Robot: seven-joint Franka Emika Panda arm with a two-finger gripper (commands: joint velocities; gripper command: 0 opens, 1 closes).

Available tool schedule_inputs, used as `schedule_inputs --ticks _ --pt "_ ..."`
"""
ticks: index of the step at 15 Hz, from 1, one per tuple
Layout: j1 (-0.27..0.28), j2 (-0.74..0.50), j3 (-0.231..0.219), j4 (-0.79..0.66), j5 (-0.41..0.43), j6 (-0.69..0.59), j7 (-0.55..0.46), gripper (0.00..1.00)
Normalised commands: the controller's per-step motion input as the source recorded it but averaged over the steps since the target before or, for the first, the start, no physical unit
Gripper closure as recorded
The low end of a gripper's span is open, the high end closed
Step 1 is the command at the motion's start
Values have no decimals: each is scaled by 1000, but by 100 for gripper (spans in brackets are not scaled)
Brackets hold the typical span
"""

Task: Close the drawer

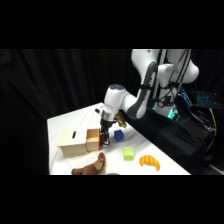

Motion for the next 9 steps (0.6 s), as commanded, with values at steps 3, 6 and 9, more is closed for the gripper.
schedule_inputs --ticks 3,6,9 --pt "76 219 -111 300 136 103 -105 0" --pt "65 206 -99 323 132 60 -111 0" --pt "39 204 -71 356 130 2 -114 0"
